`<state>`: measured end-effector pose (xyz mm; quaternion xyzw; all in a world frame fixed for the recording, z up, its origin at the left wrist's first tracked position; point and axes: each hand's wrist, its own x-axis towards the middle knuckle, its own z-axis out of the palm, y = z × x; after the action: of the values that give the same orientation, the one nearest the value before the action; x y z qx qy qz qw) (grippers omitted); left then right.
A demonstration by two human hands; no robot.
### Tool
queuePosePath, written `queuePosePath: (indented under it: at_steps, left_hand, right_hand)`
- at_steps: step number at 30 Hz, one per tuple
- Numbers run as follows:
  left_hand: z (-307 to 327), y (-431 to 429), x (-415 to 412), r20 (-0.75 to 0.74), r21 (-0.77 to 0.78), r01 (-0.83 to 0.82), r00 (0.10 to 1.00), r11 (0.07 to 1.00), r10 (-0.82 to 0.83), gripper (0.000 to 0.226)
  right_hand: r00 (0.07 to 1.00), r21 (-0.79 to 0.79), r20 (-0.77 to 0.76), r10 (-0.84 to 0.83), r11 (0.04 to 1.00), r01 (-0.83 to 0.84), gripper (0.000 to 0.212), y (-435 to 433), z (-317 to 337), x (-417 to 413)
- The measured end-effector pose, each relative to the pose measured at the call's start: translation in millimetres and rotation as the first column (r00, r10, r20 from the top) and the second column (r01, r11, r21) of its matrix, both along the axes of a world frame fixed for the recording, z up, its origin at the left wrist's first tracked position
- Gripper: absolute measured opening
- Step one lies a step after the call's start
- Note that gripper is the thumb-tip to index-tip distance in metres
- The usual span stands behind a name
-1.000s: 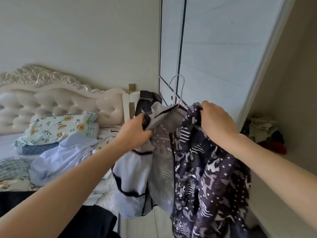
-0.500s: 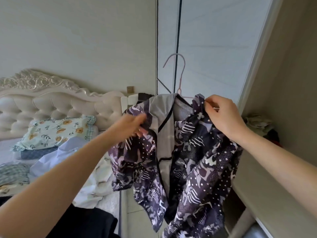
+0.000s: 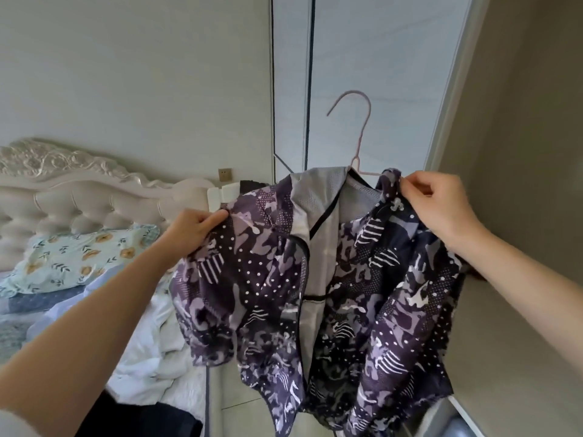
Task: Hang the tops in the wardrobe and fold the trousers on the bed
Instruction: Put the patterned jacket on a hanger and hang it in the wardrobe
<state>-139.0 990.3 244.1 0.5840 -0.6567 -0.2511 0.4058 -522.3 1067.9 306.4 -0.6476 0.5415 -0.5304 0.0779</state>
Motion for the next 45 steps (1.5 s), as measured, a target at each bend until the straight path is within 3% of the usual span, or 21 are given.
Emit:
queuePosePath:
  at_steps: [4, 9, 13, 20, 23, 25, 27, 30, 32, 36, 40, 45]
  left_hand:
    - [6, -5, 9, 0.102, 0.086, 0.027, 0.994, 0.996, -0.036, 0.046]
    - [48, 14, -39, 0.020, -0.204, 0.208, 0.978, 0.957, -0.208, 0.038]
    - [70, 28, -104, 0.193, -0.317, 0.375, 0.925, 0.871, -0.328, 0.046]
    - [61, 20, -150, 0.203, -0.452, 0.332, 0.942, 0.828, -0.267, 0.042]
    - [66, 21, -157, 0.177, -0.496, 0.321, 0.947, 0.807, -0.269, 0.035]
    - [70, 19, -156, 0.144, -0.497, 0.302, 0.953, 0.813, -0.266, 0.032]
    - [72, 15, -156, 0.106, -0.503, 0.278, 0.960, 0.818, -0.261, 0.032]
    - [73, 10, -163, 0.094, -0.497, 0.280, 0.958, 0.821, -0.270, 0.031]
    - [76, 7, -169, 0.085, -0.497, 0.299, 0.951, 0.815, -0.297, 0.029]
    - [84, -1, -177, 0.061, -0.530, 0.327, 0.935, 0.782, -0.350, 0.027]
    - [92, -10, -188, 0.045, -0.550, 0.379, 0.903, 0.744, -0.427, 0.032]
    - [112, -10, -212, 0.048, -0.602, 0.492, 0.809, 0.629, -0.586, 0.043]
  right_hand:
    - [1.000, -0.016, 0.016, 0.014, 1.000, -0.014, 0.019, 7, 7, -9]
    - [1.000, -0.015, -0.013, 0.029, 0.999, -0.029, 0.016, 10, 6, -7]
    - [0.997, -0.004, -0.058, 0.048, 0.999, -0.048, 0.019, 14, 10, -4]
    - [0.999, -0.031, -0.047, 0.026, 0.999, -0.027, 0.012, 29, 14, -17]
    - [0.991, -0.091, 0.091, -0.097, 0.990, 0.106, 0.017, 34, 13, -30]
    - [0.944, -0.011, 0.165, -0.287, 0.956, 0.293, 0.023, 35, 16, -53]
    - [0.936, 0.222, -0.016, -0.351, 0.912, 0.346, 0.024, 39, 20, -74]
    - [0.943, 0.450, -0.263, -0.204, 0.838, 0.307, 0.039, 49, 26, -83]
    - [0.961, 0.453, -0.275, -0.044, 0.875, 0.170, 0.048, 57, 32, -81]
    - [0.971, 0.504, -0.186, 0.151, 0.863, -0.038, 0.033, 71, 40, -74]
    - [0.949, 0.391, -0.293, 0.112, 0.920, 0.012, 0.025, 78, 40, -66]
    - [0.962, 0.275, -0.271, -0.028, 0.956, 0.105, 0.028, 109, 56, -51]
